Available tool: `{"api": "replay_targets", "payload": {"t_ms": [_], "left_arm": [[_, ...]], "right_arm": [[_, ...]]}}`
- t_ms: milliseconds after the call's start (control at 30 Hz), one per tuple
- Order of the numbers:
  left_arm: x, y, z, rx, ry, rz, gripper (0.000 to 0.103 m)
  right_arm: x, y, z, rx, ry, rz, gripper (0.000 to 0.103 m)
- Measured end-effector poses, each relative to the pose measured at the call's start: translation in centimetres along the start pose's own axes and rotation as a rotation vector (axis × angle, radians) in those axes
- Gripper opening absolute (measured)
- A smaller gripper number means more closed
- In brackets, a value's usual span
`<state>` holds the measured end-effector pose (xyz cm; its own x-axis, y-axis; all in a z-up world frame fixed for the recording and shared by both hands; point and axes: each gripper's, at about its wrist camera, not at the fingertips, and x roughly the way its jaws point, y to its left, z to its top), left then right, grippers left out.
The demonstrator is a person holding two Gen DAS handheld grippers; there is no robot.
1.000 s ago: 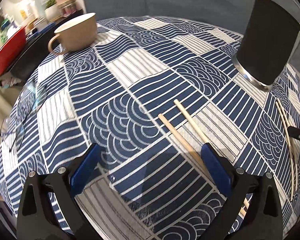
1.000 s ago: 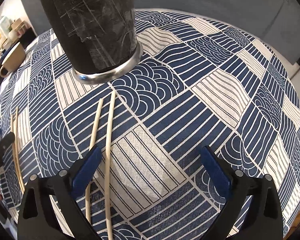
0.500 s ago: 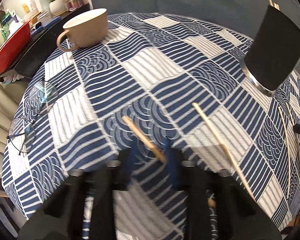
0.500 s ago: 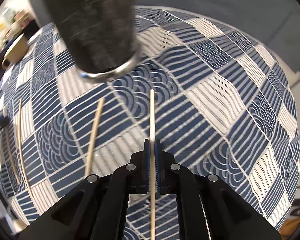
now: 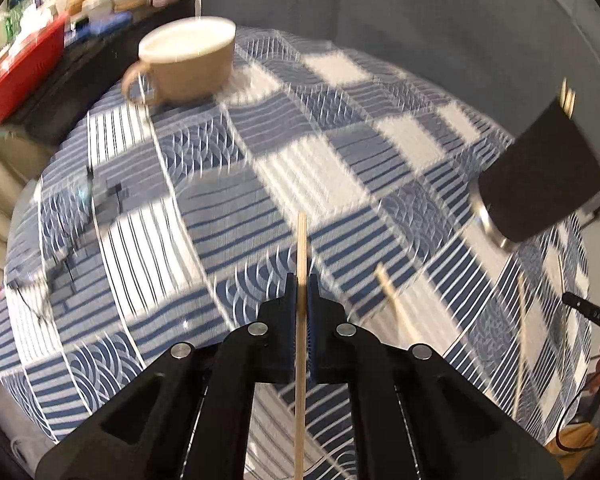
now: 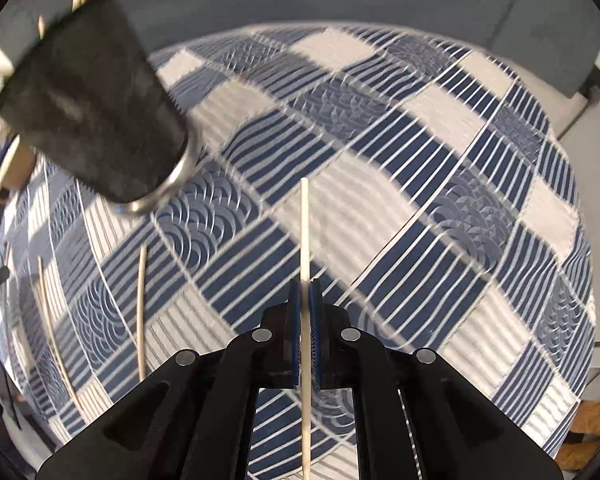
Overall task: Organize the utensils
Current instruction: 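Lift the stick with both grippers and carry it over the holder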
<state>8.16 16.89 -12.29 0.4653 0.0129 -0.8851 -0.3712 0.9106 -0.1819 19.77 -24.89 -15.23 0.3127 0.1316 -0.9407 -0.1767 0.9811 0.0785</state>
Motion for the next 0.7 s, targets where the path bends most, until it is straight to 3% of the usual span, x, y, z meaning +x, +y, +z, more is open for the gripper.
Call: {"api": "replay_targets", "payload": {"t_ms": [333, 700], "left_arm": [[-5.5, -3.1, 5.7, 0.017, -0.15, -0.119, 0.005], [-10.5, -10.6, 12.6, 0.137, -0.308, -0.209, 0.005]], "right_arm": [[-7.3, -1.2, 5.0, 0.042, -0.195, 0.078, 0.004], [-14.7, 1.3, 10.3, -0.023, -0.399, 0.143, 0.004]]}}
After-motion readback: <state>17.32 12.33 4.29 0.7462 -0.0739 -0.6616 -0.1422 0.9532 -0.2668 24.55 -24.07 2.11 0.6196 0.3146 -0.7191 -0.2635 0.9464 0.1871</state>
